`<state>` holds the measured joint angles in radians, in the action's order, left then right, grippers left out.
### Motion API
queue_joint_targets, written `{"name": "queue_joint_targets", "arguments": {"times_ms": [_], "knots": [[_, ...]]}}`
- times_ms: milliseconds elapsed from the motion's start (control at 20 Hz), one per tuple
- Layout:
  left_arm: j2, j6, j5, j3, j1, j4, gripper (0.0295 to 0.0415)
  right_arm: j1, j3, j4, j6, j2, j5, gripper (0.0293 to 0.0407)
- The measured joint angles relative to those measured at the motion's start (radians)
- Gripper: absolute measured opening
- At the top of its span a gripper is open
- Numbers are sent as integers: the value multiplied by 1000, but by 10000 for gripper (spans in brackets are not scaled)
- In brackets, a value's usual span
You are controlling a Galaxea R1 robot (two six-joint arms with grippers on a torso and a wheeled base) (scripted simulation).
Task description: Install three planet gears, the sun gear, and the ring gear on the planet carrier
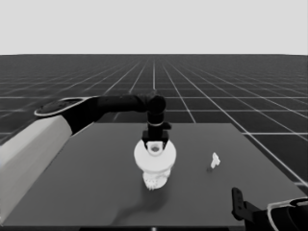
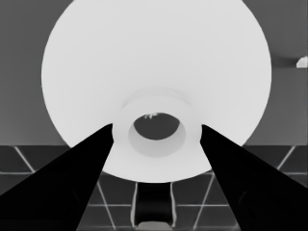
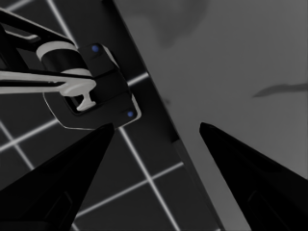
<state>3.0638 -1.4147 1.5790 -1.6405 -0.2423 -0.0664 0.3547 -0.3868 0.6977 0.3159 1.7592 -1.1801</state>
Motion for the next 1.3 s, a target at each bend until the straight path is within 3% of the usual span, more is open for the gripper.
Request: {"name": "queue_joint_targets", "arguments": {"times_ms": [50,100,150,300,1300], "knots": [[4,3,0,-7,0,0,348,0,0,0,0,0,0,385],[3,-4,-20,1,109,129,348,0,0,0,0,0,0,385],[8,8,-31,-18,202,206,348,0,0,0,0,0,0,385],[22,46,-54,-76,295,288,348,0,0,0,0,0,0,385],[27,174,-62,-93,315,307,348,0,0,0,0,0,0,385]]}}
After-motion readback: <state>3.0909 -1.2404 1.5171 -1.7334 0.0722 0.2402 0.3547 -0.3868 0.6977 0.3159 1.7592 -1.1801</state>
